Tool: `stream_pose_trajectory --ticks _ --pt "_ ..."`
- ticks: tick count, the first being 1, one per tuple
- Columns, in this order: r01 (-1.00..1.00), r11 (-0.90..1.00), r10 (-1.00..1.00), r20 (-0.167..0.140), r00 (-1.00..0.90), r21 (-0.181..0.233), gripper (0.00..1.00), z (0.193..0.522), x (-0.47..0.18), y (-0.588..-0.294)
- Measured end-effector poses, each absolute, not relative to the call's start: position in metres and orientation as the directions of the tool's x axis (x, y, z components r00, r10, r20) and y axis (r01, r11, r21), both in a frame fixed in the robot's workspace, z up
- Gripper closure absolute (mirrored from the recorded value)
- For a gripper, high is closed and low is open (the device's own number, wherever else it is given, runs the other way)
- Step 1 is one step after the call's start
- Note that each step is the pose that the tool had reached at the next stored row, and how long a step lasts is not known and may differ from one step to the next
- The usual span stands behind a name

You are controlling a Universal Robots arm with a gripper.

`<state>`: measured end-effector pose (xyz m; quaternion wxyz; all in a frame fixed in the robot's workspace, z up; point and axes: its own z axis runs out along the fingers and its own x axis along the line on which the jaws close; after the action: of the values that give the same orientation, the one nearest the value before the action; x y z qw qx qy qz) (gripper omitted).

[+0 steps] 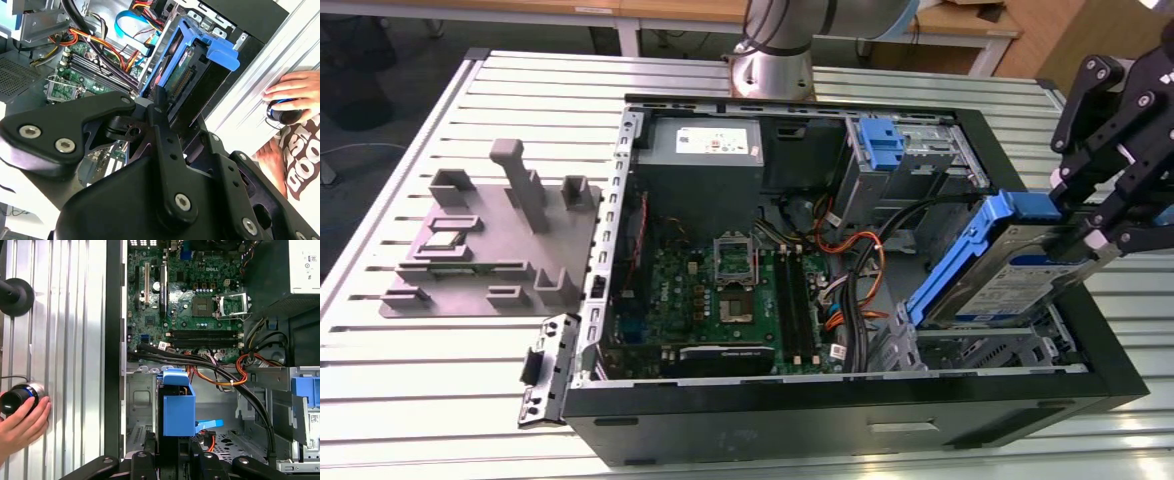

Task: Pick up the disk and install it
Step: 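Insert the disk into the insertion slot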

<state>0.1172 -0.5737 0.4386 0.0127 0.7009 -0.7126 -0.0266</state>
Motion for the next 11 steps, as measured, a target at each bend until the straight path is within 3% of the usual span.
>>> stream_pose_trajectory --ticks 11 --pt "-0.998 0.016 -1.000 -0.019 -0.017 0.056 0.65 0.424 0.117 -0.574"
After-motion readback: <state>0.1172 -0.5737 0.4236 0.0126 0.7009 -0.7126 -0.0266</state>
